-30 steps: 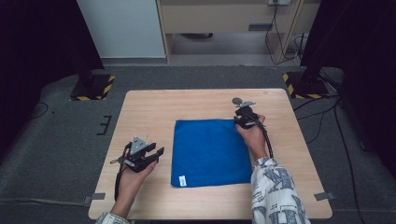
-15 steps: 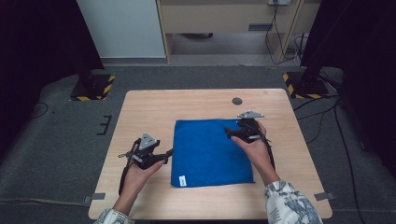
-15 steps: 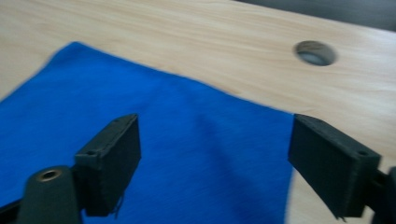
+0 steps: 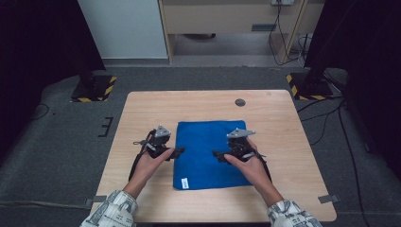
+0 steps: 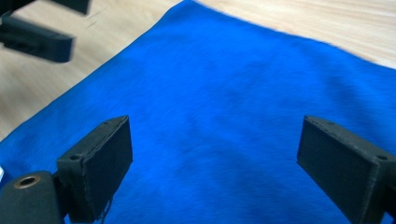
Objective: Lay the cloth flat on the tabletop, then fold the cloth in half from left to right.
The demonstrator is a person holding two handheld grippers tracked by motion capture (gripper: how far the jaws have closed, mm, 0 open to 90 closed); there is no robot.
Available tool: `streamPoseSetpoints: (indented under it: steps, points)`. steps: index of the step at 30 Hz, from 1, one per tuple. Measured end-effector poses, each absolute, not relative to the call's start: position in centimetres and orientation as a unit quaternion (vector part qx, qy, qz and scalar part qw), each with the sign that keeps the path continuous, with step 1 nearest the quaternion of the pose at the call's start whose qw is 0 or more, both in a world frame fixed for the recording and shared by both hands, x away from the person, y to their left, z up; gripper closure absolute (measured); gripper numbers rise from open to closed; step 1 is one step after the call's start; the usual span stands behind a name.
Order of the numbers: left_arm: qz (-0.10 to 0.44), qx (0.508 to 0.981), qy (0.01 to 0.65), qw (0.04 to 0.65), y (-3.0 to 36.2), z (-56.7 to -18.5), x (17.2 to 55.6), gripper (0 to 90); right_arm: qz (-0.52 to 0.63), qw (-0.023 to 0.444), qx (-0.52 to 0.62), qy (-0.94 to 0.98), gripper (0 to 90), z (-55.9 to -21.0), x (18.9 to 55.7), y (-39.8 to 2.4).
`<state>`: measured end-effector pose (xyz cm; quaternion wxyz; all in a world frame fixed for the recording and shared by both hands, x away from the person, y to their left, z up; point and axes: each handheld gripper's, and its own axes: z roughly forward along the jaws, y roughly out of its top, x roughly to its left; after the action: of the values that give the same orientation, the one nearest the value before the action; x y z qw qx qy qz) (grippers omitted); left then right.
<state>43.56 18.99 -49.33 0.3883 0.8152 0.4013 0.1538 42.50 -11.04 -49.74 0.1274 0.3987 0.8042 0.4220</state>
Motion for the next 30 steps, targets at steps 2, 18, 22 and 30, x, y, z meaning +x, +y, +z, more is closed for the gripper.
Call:
streamPoseSetpoints:
  steps: [2,18,22,30]
  points:
    - [0.15,0.823,0.39,0.385,18.7,-49.3,43.7,12.9,0.415,0.125,0.393,0.811,12.2,-50.0,42.1,-10.2]
    - [0.17,0.821,0.408,0.361,20.3,-46.8,44.9,11.4,0.411,0.107,0.32,0.847,17.6,-49.4,38.4,-4.8]
    - [0.163,0.812,0.425,0.365,21.0,-46.8,45.1,11.4,0.4,0.104,0.3,0.86,25.8,-48.9,36.9,-3.8]
    - [0.16,0.809,0.431,0.366,21.5,-46.8,45.0,11.6,0.405,0.101,0.274,0.866,46.3,-48.4,34.9,-2.5]
